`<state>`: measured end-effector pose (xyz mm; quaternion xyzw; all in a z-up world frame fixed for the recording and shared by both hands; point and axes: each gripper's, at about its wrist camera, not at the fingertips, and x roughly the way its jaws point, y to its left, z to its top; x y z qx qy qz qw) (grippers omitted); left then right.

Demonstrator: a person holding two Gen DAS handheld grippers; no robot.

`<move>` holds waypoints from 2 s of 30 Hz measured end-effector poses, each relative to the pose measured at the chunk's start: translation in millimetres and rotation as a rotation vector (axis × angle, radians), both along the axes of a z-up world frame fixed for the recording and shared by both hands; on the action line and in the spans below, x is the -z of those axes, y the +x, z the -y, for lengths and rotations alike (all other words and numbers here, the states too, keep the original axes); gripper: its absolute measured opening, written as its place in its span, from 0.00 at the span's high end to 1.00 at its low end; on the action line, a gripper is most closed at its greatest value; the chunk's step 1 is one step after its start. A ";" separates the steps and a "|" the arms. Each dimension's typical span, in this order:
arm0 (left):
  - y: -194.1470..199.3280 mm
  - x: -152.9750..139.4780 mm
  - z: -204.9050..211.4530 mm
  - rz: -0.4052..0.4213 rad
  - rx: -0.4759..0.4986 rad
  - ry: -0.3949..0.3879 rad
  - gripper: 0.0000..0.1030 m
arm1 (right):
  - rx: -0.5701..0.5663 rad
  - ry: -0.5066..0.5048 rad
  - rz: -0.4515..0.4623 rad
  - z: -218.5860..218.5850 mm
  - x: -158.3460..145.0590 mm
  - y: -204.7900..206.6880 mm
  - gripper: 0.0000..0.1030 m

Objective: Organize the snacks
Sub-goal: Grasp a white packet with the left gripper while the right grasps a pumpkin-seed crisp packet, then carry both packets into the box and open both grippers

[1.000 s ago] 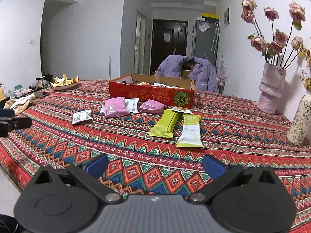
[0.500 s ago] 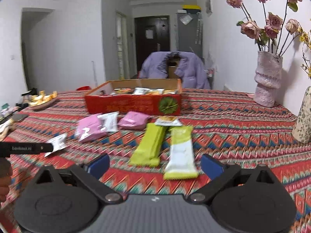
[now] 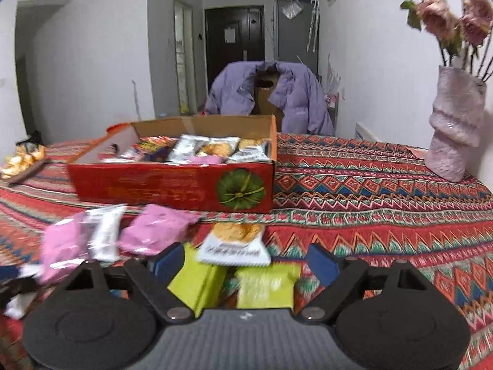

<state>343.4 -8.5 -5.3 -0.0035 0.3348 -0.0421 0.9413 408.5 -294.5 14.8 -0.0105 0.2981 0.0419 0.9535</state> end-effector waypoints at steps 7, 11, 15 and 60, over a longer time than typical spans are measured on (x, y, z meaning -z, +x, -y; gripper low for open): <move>-3.1 -8.3 -2.1 0.017 0.024 0.024 0.54 | -0.023 0.108 -0.094 -4.9 23.4 49.8 0.34; -0.7 -16.8 -9.8 0.029 -0.001 0.015 0.54 | -0.022 0.079 -0.093 -13.3 23.6 53.3 0.48; -4.8 -25.5 -14.4 0.044 -0.013 0.006 0.54 | -0.018 0.132 -0.070 -7.7 12.0 39.3 0.53; 164.3 -131.0 57.3 0.151 0.104 -0.133 0.54 | -0.111 0.244 0.094 9.8 -89.5 83.4 0.53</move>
